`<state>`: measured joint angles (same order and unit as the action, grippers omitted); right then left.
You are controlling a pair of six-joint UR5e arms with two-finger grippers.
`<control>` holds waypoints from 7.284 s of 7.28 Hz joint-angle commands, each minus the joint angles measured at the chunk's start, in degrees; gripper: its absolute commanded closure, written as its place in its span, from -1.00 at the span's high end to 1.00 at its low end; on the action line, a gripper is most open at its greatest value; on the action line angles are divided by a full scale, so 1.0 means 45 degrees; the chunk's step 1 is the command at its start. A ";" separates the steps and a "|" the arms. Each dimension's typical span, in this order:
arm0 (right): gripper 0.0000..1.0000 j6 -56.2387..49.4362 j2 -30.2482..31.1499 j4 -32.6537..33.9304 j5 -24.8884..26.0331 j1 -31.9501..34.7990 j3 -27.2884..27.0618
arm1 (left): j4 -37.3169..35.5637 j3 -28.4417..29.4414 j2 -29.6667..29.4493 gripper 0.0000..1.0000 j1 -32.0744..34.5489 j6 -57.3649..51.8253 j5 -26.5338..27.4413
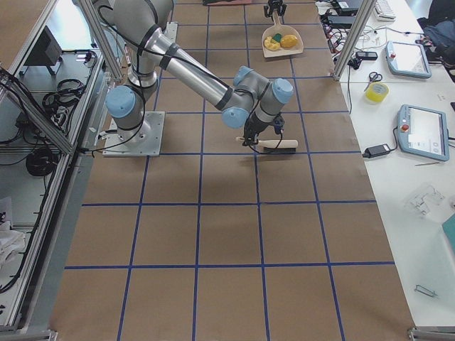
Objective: Sweep and dump trash into bin
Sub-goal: 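Lift the loaded dustpan with the left gripper and move it over the black bin, then tilt the dustpan with the left gripper to dump the trash into the bin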
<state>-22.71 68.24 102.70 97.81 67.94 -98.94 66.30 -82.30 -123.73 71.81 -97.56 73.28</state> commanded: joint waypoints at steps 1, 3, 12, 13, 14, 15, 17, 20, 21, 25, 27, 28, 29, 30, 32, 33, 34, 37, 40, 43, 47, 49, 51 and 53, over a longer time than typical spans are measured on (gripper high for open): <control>-0.13 0.0027 -0.0144 0.0029 -0.0094 0.0001 -0.0005 | 0.0459 0.0239 0.0385 -1.00 -0.0447 -0.0058 -0.0306; 0.40 0.0027 -0.0223 0.0049 -0.0114 0.0001 -0.0005 | 0.2852 0.1212 0.1320 -1.00 -0.1226 -0.0718 -0.0269; 1.00 0.2005 0.3855 -0.5023 -0.1460 0.1107 0.4288 | 0.8292 0.2878 0.2205 -1.00 -0.8468 -0.8661 -0.0328; 1.00 0.3373 0.4013 -0.5049 -0.1327 0.2622 0.4640 | 0.8391 0.3129 0.1991 -1.00 -0.9154 -0.8865 -0.0289; 1.00 0.4817 0.4054 -0.5010 -0.1287 0.3952 0.4702 | 0.8663 0.3673 0.1757 -1.00 -0.9721 -0.9640 -0.0211; 1.00 0.5180 0.4073 -0.4991 -0.1267 0.4352 0.4683 | 0.8704 0.4065 0.1406 -1.00 -1.0114 -1.0170 0.0292; 1.00 0.5982 0.4326 -0.4952 -0.1423 0.4920 0.4489 | 0.8568 0.5020 0.0587 -1.00 -1.0778 -1.1751 0.0859; 1.00 0.6259 0.4541 -0.3785 -0.1307 0.5137 0.3594 | 0.7182 0.7012 -0.0957 -1.00 -1.1580 -1.2733 0.1311; 1.00 0.6238 0.4581 -0.2774 -0.1422 0.5137 0.3280 | 0.7297 0.7521 -0.1077 -1.00 -1.1486 -1.2734 0.1603; 1.00 0.6238 0.4601 -0.2666 -0.1520 0.5137 0.3257 | 0.6185 0.7566 -0.0942 -1.00 -1.0881 -1.5635 0.2171; 1.00 0.6180 0.4910 -0.2705 -0.1521 0.5118 0.3277 | 0.5816 0.7429 -0.0883 -1.00 -1.0822 -1.6266 0.2346; 1.00 0.6180 0.5010 -0.2744 -0.1501 0.5118 0.3257 | 0.5485 0.7351 -0.0902 -1.00 -1.0550 -1.6579 0.2619; 1.00 0.6180 0.5011 -0.2744 -0.1521 0.5118 0.3238 | 0.5076 0.7273 -0.0883 -1.00 -1.0374 -1.6853 0.2834; 1.00 0.6180 0.5030 -0.2744 -0.1521 0.5118 0.3238 | 0.4607 0.7253 -0.0882 -1.00 -1.0120 -1.6855 0.3745; 1.00 0.6199 0.5011 -0.2725 -0.1540 0.5118 0.3218 | 0.3961 0.7214 -0.0688 -1.00 -0.9048 -1.6739 0.5252; 1.00 0.6180 0.5011 -0.2744 -0.1521 0.5118 0.3218 | 0.3862 0.7194 -0.0687 -1.00 -0.8947 -1.6661 0.5510; 1.00 0.6180 0.5011 -0.2725 -0.1521 0.5118 0.3218 | 0.3880 0.7175 -0.0610 -1.00 -0.8888 -1.6660 0.5648; 1.00 0.6218 0.5011 -0.2705 -0.1540 0.5118 0.3218 | 0.3023 0.5540 0.0402 -1.00 -0.8577 -1.6231 0.6390; 1.00 0.6180 0.4991 -0.2686 -0.1481 0.5098 0.3199 | 0.0980 0.3802 0.1381 -1.00 -0.8067 -1.6327 0.7231; 1.00 0.6199 0.5011 -0.2705 -0.1482 0.5098 0.3199 | -0.0514 0.2333 0.2143 -1.00 -0.8067 -1.6543 0.7270; 1.00 0.6180 0.5011 -0.2705 -0.1521 0.5098 0.3199 | 0.0166 0.2759 0.2223 -1.00 -0.8203 -1.7322 0.6648; 1.00 0.6180 0.5030 -0.2705 -0.1521 0.5098 0.3199 | 0.0191 0.3034 0.2009 -1.00 -0.8184 -1.7499 0.6645; 1.00 0.6199 0.5031 -0.2686 -0.1540 0.5118 0.3199 | 0.0189 0.3015 0.2125 -1.00 -0.8126 -1.7558 0.6743; 1.00 0.6180 0.5050 -0.2705 -0.1501 0.5098 0.3199 | 0.0538 0.3054 0.2203 -1.00 -0.8126 -1.7617 0.6607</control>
<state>5.16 90.91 90.59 90.96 90.90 -84.52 67.88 -68.62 -114.04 35.23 -176.66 103.31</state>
